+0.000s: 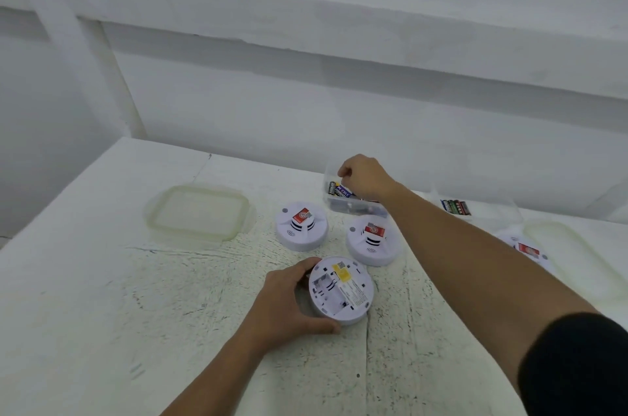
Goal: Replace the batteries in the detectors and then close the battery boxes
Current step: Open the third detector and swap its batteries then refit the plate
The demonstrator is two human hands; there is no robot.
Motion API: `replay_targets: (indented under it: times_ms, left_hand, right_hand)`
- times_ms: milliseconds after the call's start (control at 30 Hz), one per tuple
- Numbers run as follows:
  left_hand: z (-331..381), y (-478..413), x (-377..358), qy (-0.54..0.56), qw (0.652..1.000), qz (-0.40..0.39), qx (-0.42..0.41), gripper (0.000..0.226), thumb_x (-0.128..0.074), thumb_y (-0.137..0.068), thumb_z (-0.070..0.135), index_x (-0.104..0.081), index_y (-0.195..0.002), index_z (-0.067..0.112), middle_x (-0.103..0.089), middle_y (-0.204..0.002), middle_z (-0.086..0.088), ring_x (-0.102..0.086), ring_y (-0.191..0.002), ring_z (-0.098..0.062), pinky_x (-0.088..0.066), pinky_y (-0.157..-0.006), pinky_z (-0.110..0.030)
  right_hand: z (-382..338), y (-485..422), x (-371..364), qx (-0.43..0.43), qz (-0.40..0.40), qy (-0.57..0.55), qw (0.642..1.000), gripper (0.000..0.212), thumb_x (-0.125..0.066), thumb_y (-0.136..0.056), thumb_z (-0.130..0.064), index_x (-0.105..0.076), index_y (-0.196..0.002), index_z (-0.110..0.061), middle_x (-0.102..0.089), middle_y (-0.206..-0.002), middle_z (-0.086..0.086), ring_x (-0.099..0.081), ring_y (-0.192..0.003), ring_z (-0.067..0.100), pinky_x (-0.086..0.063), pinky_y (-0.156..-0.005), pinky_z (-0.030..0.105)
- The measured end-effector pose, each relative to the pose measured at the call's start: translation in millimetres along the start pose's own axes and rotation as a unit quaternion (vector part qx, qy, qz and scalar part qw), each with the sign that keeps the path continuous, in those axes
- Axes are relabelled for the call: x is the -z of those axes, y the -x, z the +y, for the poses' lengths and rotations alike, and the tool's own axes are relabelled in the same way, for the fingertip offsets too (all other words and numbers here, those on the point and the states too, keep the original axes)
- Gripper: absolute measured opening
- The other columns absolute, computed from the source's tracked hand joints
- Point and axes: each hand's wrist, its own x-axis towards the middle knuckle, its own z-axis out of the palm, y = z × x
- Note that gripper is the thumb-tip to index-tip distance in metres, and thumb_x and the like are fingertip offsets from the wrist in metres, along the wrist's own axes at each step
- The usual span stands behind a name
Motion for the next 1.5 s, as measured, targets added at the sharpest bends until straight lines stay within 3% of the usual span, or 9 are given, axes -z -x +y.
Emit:
replay_targets:
  times_ms: [67,167,400,667,900,1033,1233,1367,1500]
  left_hand:
    - [-1.0,-0.5,0.1,-0.007,1.0,-0.001,-0.003,0.087,-0.089,-0.045,0.059,-0.053,-0.123,0.042,-0.064,-0.11,0.028,-0.061,-0.105,0.002,-0.046,-0.097,-0.042]
    - [-3.0,-1.4,-0.5,-0.015,1.0,-0.003,0.0,0.087,-0.088,-0.045,0.06,-0.052,-0.123,0.043,-0.064,-0.11,0.028,-0.06,-0.105,0.001,-0.046,-0.096,-0.042]
    - [-4.0,3.3,1.5,-0.035,0.999,0.008,0.015,0.079,-0.09,-0.049,0.049,-0.041,-0.11,0.058,-0.055,-0.102,0.039,-0.033,-0.105,0.027,-0.028,-0.092,-0.012]
    - [-11.0,0.6,-3.6,-0.032,0.999,-0.013,0.027,0.095,-0.081,-0.041,0.071,-0.044,-0.126,0.053,-0.058,-0.112,0.03,-0.05,-0.11,-0.004,-0.045,-0.094,-0.027]
    - [-4.3,1.7,1.7,-0.032,0.999,0.003,0.004,0.081,-0.086,-0.044,0.062,-0.043,-0.113,0.059,-0.058,-0.105,0.034,-0.049,-0.103,0.012,-0.038,-0.099,-0.027]
    - [-3.5,1.6,1.0,-0.024,1.0,0.0,0.0,0.085,-0.083,-0.042,0.067,-0.046,-0.117,0.055,-0.062,-0.105,0.032,-0.054,-0.101,0.008,-0.042,-0.101,-0.034]
    - [-1.7,1.6,1.1,-0.016,1.0,0.009,-0.013,0.082,-0.085,-0.042,0.065,-0.051,-0.116,0.053,-0.063,-0.104,0.034,-0.059,-0.098,0.008,-0.047,-0.096,-0.04]
    - [-2.6,1.6,0.0,-0.015,1.0,0.012,-0.009,0.085,-0.084,-0.043,0.066,-0.052,-0.119,0.047,-0.065,-0.103,0.03,-0.06,-0.096,0.004,-0.047,-0.095,-0.042]
    - [-1.4,1.6,-1.6,-0.017,1.0,0.016,-0.015,0.08,-0.084,-0.045,0.063,-0.051,-0.117,0.051,-0.064,-0.105,0.031,-0.062,-0.096,0.001,-0.047,-0.094,-0.045]
  right_hand:
    - [-3.9,-12.9,-9.2,-0.031,-0.029,-0.011,0.999,0.026,-0.054,-0.086,-0.003,-0.063,-0.108,0.008,-0.064,-0.113,0.021,-0.061,-0.103,0.034,-0.05,-0.084,0.034]
    - [-8.2,-20.3,-21.5,-0.064,-0.066,-0.008,0.996,0.013,-0.058,-0.08,-0.003,-0.058,-0.067,0.0,-0.051,-0.065,0.012,-0.047,-0.062,0.023,-0.036,-0.056,0.027]
    - [-5.5,-20.5,-23.1,-0.088,-0.028,-0.123,0.988,0.025,-0.063,-0.078,0.001,-0.048,-0.093,-0.013,-0.054,-0.087,0.003,-0.05,-0.073,0.018,-0.037,-0.054,0.023]
    - [-5.9,31.9,21.2,-0.141,-0.002,-0.492,0.859,0.026,-0.044,-0.092,0.0,-0.058,-0.11,-0.013,-0.056,-0.082,0.009,-0.068,-0.065,0.022,-0.057,-0.059,0.03]
    - [-4.1,107.4,25.8,-0.124,-0.087,-0.584,0.797,0.022,-0.054,-0.093,-0.002,-0.059,-0.113,-0.008,-0.069,-0.091,0.016,-0.069,-0.07,0.021,-0.057,-0.057,0.026]
    - [-3.3,146.1,2.6,-0.125,-0.1,-0.54,0.826,0.012,-0.058,-0.09,0.0,-0.062,-0.101,-0.004,-0.069,-0.085,0.015,-0.067,-0.066,0.022,-0.056,-0.056,0.03]
    - [-3.9,184.3,-31.4,-0.079,-0.028,-0.273,0.958,0.01,-0.064,-0.088,-0.012,-0.069,-0.092,-0.021,-0.069,-0.074,-0.007,-0.061,-0.061,0.005,-0.05,-0.06,0.018]
    - [-10.1,200.1,-50.3,-0.023,0.027,-0.168,0.985,0.014,-0.063,-0.088,-0.017,-0.069,-0.099,-0.022,-0.067,-0.087,-0.012,-0.058,-0.074,-0.008,-0.042,-0.065,0.003]
    - [-10.6,202.7,-61.6,0.044,0.073,-0.11,0.99,0.009,-0.062,-0.087,-0.018,-0.067,-0.094,-0.017,-0.064,-0.088,-0.007,-0.053,-0.075,0.0,-0.041,-0.068,0.008]
